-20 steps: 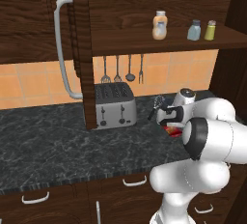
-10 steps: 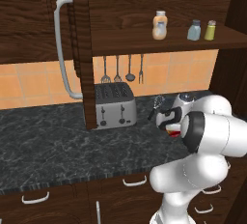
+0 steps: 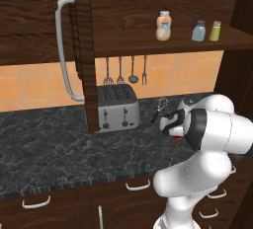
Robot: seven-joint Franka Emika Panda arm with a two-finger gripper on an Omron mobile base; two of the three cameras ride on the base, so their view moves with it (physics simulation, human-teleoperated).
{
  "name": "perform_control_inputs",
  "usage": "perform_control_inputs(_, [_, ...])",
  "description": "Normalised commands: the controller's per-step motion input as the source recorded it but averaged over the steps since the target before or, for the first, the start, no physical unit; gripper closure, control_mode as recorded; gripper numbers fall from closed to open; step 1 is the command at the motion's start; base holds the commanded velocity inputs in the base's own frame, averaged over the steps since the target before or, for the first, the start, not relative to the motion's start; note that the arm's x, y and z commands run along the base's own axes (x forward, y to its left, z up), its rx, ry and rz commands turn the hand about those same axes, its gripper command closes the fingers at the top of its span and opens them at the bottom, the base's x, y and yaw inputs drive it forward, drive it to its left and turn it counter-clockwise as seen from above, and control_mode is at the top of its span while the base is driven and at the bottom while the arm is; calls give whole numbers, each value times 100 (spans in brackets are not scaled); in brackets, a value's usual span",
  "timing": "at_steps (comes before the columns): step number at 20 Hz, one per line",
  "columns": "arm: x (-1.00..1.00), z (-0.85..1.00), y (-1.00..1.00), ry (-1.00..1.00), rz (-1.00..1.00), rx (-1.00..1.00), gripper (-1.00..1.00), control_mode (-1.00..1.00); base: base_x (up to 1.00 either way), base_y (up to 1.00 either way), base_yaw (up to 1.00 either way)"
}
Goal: Put the shaker and condiment bottle from the counter next to their counterparts in the cabinet.
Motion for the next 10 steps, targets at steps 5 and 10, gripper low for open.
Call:
perform_control_inputs(5, [0, -15, 0, 0, 0, 0, 100, -100, 0, 0, 0])
perform_control_inputs(10, [0, -1, 0, 0, 0, 0, 100, -100, 0, 0, 0])
